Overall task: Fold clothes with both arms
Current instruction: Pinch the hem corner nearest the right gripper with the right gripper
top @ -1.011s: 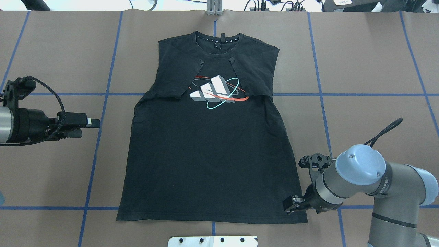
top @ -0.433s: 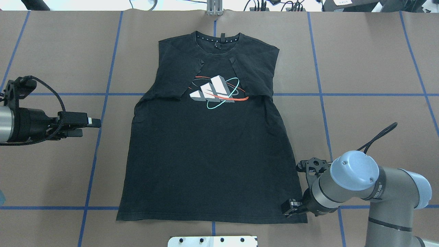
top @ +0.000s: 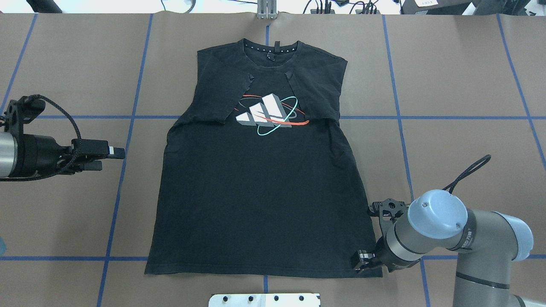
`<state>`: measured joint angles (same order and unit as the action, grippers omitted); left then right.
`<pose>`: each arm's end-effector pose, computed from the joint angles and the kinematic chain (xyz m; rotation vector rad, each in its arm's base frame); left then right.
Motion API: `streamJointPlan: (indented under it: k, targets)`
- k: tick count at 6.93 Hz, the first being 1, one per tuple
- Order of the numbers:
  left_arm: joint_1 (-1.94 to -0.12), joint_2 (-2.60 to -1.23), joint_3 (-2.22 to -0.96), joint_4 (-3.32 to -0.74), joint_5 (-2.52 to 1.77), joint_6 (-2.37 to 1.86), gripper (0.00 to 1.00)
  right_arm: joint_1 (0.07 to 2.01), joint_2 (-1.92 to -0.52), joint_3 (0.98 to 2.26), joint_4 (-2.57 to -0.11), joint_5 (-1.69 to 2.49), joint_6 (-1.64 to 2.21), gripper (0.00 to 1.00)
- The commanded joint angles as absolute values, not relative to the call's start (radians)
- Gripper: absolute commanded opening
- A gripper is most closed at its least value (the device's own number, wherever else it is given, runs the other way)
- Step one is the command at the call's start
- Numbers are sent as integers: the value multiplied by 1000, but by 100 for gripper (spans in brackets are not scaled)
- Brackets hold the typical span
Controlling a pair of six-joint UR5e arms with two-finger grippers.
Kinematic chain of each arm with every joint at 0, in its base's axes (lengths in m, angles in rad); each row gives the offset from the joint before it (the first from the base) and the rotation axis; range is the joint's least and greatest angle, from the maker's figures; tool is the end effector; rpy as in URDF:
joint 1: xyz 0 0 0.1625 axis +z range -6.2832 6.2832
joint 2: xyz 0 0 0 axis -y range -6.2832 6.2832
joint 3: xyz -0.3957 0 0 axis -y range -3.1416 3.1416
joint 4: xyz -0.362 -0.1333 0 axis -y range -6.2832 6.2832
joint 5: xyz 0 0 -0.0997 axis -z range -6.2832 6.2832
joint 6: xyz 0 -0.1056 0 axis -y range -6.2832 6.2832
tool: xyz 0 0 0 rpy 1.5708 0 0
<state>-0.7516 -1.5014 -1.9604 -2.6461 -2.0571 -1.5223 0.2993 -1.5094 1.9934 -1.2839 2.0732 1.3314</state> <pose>0.2535 -0.3518 0.3614 0.1593 1.4114 -0.2422 -0.4350 -0.2205 0.3859 -0.2589 -0.8533 -0.1377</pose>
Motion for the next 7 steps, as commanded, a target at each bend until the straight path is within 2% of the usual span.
streamJointPlan:
  k: [1,4,5,7]
  targets:
    - [-752,-1502,-1960,-2646,-2057,-1522,100,301,-1511,1994,-1284,2077,1331,68]
    - [-752,-1503,-1960,-2646,-2057,-1522,100,302,-1525,1997,-1284,2080,1331,68]
    - [-752,-1502,-1960,-2646,-2057,-1522,100,302,-1523,2000,-1284,2080,1331,57]
    - [-752,-1503,-1960,-2646,-2057,-1522,100,302,-1526,1996,-1285,2079,1333,55]
